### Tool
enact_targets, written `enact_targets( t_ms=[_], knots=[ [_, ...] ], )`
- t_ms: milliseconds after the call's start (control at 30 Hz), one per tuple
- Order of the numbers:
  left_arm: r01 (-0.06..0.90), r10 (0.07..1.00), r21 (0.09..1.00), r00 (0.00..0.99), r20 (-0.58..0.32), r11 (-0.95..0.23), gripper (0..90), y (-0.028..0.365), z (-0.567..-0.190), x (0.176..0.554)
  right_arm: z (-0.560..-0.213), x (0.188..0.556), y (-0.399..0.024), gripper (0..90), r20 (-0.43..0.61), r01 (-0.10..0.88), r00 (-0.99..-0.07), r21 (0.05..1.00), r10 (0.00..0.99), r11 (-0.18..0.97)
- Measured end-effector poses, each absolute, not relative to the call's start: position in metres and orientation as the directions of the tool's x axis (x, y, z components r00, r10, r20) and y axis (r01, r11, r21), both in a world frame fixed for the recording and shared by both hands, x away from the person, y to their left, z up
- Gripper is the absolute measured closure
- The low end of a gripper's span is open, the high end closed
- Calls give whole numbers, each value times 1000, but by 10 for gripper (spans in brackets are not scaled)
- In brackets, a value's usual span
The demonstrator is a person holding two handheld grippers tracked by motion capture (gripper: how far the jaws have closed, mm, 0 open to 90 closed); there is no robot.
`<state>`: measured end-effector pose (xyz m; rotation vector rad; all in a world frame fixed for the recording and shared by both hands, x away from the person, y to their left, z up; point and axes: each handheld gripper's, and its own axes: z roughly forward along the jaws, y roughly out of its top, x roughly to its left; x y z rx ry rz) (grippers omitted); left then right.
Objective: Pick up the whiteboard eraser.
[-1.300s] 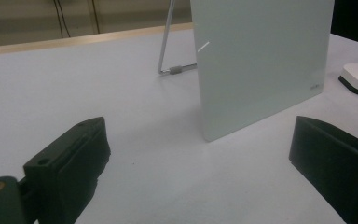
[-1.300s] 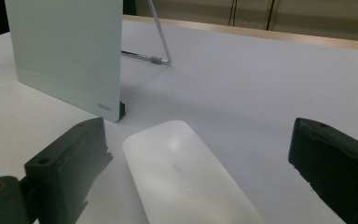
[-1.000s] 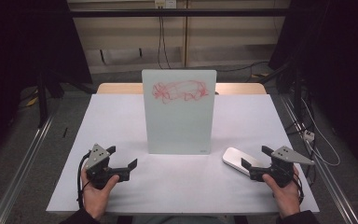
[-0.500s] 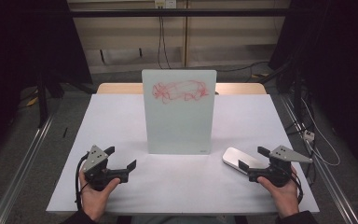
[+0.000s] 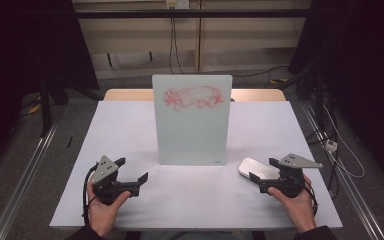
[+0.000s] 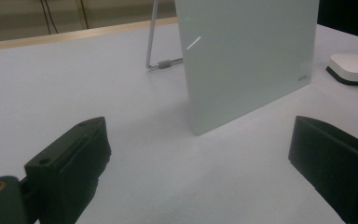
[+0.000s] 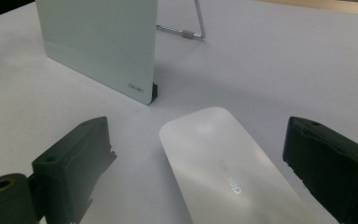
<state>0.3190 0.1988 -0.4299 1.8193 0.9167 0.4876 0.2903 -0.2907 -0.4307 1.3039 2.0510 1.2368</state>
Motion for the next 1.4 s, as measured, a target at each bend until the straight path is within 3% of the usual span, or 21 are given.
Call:
enact_targets(
  t_ms=[867, 1400],
  knots=[
    [376, 776, 903, 626, -81, -209, 61, 200, -430, 318, -424, 335, -293, 106, 46, 556, -545, 767, 837, 320],
    [379, 774, 901, 628, -83, -210, 61, 199, -430, 318, -429, 335, -302, 142, 19, 591, -608, 678, 794, 436]
  ],
)
